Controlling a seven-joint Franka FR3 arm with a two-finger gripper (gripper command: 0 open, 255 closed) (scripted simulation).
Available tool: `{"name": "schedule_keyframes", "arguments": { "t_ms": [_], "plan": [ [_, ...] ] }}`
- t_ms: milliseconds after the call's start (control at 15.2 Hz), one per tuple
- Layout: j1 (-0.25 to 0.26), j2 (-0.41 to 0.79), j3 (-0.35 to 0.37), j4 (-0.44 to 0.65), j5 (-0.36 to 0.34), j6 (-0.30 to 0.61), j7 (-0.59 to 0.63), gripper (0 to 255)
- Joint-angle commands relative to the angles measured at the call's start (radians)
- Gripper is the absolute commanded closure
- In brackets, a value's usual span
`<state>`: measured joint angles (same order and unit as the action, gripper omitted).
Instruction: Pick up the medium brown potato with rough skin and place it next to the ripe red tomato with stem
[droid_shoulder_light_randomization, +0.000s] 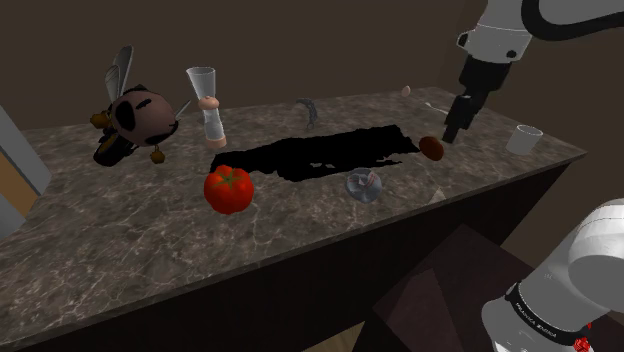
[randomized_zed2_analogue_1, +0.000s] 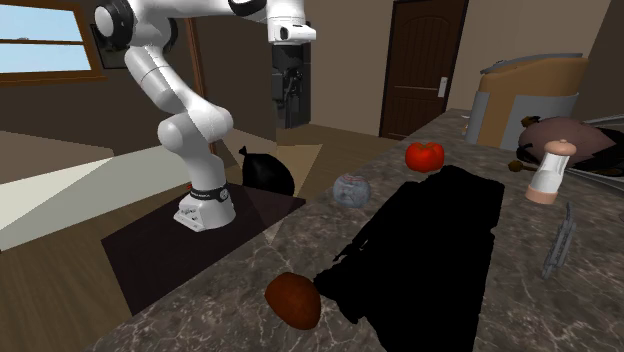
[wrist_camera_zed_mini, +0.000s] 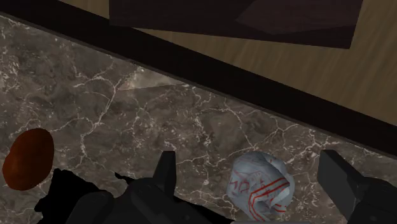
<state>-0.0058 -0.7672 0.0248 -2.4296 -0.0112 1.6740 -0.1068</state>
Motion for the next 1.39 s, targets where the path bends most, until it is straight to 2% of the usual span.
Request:
{"name": "schedule_keyframes", "arguments": {
  "t_ms": [0, 660, 1320],
  "plan": [
    [0.000, 0.000, 0.000, 0.000, 0.000, 0.000, 0.000, 0],
    [-0.109, 0.255, -0.064, -0.005, -0.128, 0.251, 0.013, 0],
    [-0.209, 0.556, -0.133, 0.096, -0.244, 0.451, 0.055, 0]
  ]
}}
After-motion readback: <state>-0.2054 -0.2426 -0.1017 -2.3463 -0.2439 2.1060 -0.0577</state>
